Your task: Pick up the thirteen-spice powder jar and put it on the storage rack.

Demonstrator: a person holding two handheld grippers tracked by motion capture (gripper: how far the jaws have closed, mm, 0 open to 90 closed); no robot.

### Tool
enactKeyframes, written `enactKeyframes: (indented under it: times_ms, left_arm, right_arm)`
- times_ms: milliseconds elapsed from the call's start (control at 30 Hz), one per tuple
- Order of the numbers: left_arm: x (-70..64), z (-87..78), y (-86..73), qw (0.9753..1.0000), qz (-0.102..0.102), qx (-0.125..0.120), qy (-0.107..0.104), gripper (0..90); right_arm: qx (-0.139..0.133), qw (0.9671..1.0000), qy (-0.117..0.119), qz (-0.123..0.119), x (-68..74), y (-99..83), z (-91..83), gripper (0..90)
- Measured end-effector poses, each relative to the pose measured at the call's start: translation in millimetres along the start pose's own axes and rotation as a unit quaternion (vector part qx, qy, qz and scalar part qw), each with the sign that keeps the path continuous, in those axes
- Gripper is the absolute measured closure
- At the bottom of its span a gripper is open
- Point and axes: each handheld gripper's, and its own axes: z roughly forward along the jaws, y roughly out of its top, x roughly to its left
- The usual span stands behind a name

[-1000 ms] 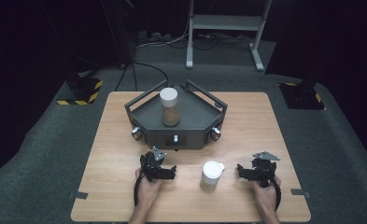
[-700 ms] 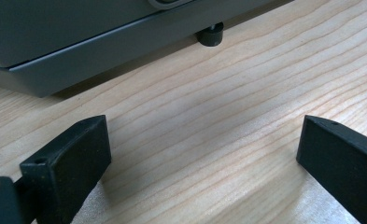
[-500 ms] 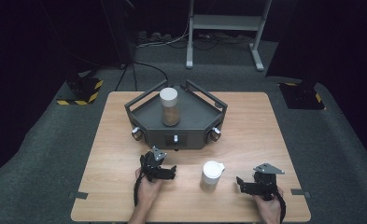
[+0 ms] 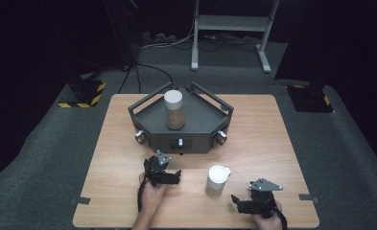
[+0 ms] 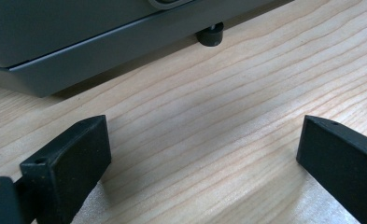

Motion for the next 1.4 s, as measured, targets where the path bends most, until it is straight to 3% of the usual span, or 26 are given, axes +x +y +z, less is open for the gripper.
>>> enactKeyframes:
  times_ms: [333, 600, 833, 1400]
  left_arm:
    - [0.0, 0.0, 0.0, 1.0000, 0.000, 0.000, 0.000, 2.9]
    - [0.0, 0.0, 0.0, 1.0000, 0.000, 0.000, 0.000, 2.9]
    - [0.0, 0.0, 0.0, 1.0000, 0.000, 0.000, 0.000, 2.9]
    - [0.0, 0.0, 0.0, 1.0000, 0.000, 0.000, 0.000, 2.9]
  right_arm:
    - [-0.004, 0.9988, 0.041, -0.025, 9.9, 7.4, 8.3, 7.7]
    - [-0.019, 0.9969, 0.072, -0.027, 13.4, 16.1, 19.9, 9.8]
    - [-0.029, 0.9963, 0.071, -0.038, 23.0, 23.4, 27.9, 12.1]
    - [-0.048, 0.9962, 0.062, -0.038, 35.0, 34.5, 42.5, 21.3]
